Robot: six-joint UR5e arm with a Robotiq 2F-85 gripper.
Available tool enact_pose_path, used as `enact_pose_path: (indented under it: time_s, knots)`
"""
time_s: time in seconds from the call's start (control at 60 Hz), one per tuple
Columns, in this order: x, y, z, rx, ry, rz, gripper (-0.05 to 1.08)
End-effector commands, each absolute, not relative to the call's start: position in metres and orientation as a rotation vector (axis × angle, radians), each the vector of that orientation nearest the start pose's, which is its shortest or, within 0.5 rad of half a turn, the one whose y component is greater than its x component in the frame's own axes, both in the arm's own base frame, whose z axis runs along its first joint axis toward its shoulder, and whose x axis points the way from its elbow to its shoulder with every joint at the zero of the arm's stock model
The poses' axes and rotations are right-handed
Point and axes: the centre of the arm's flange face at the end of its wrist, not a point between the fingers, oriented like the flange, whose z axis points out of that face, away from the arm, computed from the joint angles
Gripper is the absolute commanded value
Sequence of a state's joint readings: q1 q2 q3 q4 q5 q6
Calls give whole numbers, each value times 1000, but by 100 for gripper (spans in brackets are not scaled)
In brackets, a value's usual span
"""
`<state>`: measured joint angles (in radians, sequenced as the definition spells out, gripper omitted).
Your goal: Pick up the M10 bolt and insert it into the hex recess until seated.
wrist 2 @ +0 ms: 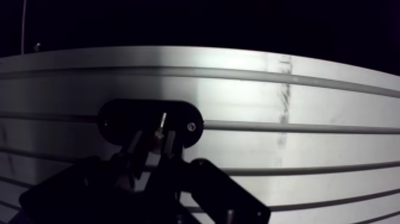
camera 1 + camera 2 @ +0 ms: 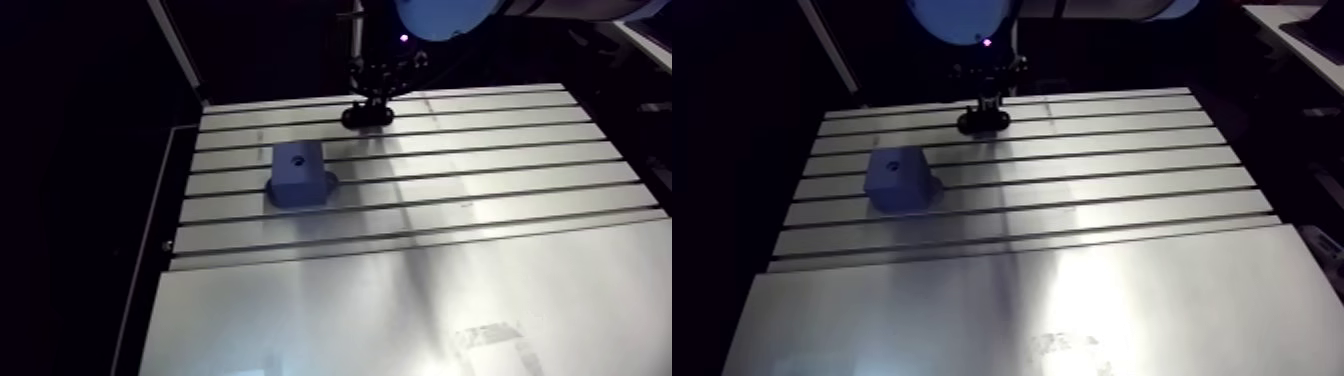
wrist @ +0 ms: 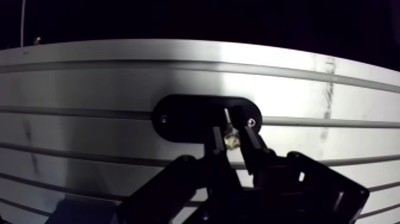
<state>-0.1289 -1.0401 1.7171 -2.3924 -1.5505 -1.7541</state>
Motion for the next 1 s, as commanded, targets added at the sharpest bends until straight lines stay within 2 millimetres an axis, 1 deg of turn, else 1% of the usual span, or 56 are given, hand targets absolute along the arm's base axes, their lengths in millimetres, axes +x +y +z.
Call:
enact_pose_path:
  time_s: [0.017, 0.35, 0.683, 0.733, 0.783, 0.883, 0.933, 1.0]
  knots:
    - [-645, -53, 199, -92, 3285, 6, 69]
    - [-646, -53, 199, -92, 3287, 3, 72]
    - [-646, -53, 209, -96, 3302, 0, 74]
    - [-647, -53, 211, -96, 3307, -1, 74]
    - [-647, -53, 219, -97, 3320, 2, 74]
    - [-647, -53, 224, -97, 3328, 4, 74]
    - [-647, -53, 235, -98, 3345, 11, 74]
    - [-647, -53, 238, -100, 3350, 13, 74]
